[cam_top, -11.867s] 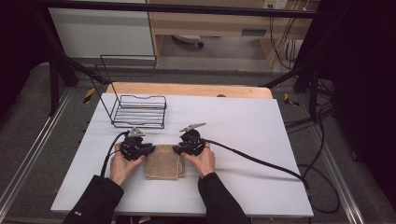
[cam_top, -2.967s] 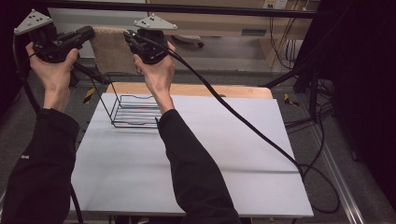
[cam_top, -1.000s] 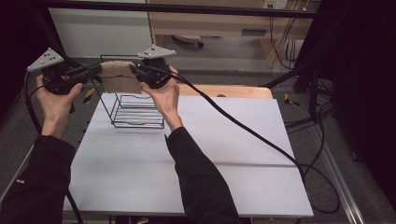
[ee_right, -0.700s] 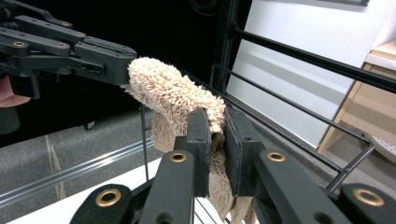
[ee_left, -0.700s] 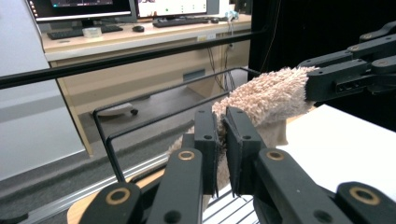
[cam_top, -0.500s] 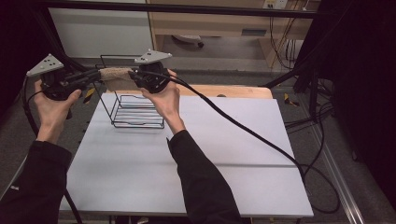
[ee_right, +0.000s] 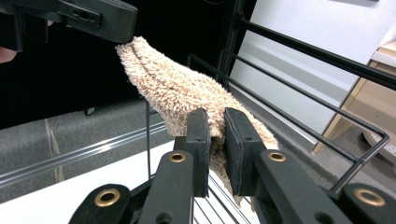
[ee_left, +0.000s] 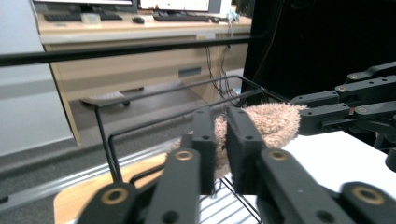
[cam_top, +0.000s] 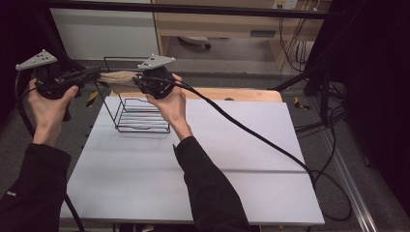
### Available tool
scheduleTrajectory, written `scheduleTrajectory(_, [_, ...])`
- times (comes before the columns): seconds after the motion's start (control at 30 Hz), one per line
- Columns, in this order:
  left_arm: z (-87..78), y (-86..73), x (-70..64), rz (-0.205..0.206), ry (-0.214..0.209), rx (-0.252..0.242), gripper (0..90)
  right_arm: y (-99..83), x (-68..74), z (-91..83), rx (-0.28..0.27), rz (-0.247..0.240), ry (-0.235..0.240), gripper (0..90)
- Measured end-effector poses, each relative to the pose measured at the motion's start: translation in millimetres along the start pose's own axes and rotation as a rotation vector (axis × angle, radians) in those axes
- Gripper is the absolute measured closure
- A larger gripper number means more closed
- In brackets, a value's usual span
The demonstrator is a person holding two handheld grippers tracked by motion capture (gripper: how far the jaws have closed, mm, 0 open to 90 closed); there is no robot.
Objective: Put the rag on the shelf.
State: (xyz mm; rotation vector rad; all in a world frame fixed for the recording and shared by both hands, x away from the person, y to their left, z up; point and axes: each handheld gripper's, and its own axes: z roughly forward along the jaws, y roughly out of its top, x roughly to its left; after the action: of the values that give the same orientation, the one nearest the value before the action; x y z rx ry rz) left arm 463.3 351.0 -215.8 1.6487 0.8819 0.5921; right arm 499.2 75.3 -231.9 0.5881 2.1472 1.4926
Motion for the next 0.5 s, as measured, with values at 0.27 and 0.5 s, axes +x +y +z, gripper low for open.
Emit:
scheduleTrajectory(0.27, [7.0, -13.0, -2.7, 0.017, -0.031, 0.071, 90.0, -7.8, -3.4, -2.9, -0.016, 0.033, 0.038, 75.7])
scheduleTrajectory(0.5, [8.8, -20.0, -2.5, 0.031, -0.029, 0.092, 90.0, -5.1, -1.8, -8.2, -0.024, 0.043, 0.046, 69.5])
